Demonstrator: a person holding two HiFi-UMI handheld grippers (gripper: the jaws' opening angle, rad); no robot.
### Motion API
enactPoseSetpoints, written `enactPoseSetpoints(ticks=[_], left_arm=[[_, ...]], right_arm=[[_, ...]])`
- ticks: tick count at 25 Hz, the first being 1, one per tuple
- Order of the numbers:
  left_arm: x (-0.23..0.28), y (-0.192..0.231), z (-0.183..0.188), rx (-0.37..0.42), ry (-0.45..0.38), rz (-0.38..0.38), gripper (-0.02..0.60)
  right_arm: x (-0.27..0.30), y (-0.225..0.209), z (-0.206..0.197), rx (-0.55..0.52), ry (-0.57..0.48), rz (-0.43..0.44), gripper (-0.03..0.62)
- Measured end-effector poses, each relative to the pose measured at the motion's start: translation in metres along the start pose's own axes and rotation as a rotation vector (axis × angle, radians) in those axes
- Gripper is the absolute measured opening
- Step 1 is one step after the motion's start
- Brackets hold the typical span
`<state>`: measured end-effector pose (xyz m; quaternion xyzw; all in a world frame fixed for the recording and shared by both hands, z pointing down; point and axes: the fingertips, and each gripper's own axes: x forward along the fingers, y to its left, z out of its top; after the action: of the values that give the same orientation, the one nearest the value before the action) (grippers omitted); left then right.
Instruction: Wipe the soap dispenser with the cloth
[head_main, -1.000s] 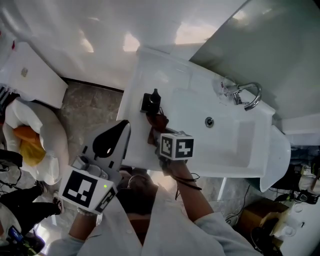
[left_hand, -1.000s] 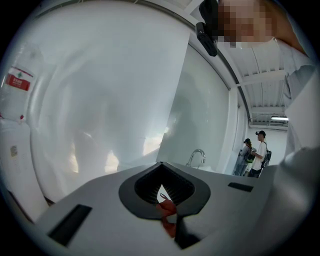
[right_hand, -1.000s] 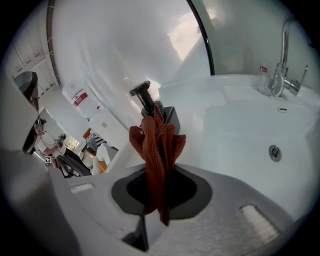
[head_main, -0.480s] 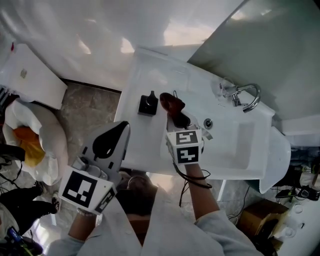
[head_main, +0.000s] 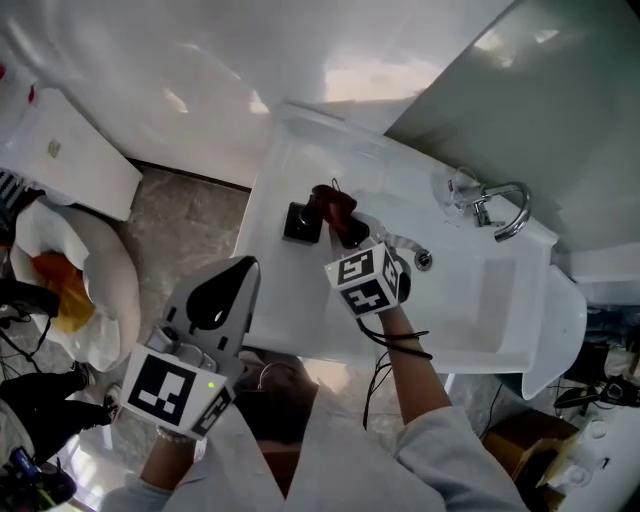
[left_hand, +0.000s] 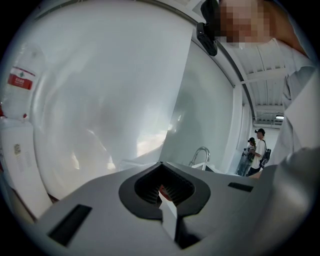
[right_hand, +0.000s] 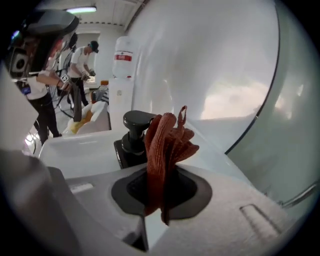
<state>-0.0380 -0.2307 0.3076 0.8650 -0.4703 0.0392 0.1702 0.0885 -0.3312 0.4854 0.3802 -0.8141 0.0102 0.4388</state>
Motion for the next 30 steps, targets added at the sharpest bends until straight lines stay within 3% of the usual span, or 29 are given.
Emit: enactPoseSetpoints(ticks=[5,15,18,20,24,30], left_arm=[[0.001,0.006,0.0,-0.004,0.003,0.018,0.003],[-0.007,0.015,-0.002,-0.012,0.007,0.057,0.003],[-0.009,0.015,-0.005,-0.015,0.012,0.063,0.004],[-0.009,0.015,-0.006,-0.016,0.013,0.063,0.003],[-0.009,0.011,-0.008,-0.068,0.048,0.068,0.003],[-0.007,0.011,-0.007,-0.019,0.01,0.046,0.005]], right_arm=[[0.015,-0.009,0.015,-0.269,-0.015,0.024,0.055],[0.047,-0.002,0.014,-0.676,0.029,0.158,0.055],[0.056,-0.002,0.006,-0.745,0.065,0.199,0.055],[0.06,0.0,0.0,-0.709,0.082,0.221,0.055],[0.06,0.002,-0.013,-0.509,0.091,0.238,0.055],[0.043,0.007,-0.04,-0.306,0.131,0.238,0.055]])
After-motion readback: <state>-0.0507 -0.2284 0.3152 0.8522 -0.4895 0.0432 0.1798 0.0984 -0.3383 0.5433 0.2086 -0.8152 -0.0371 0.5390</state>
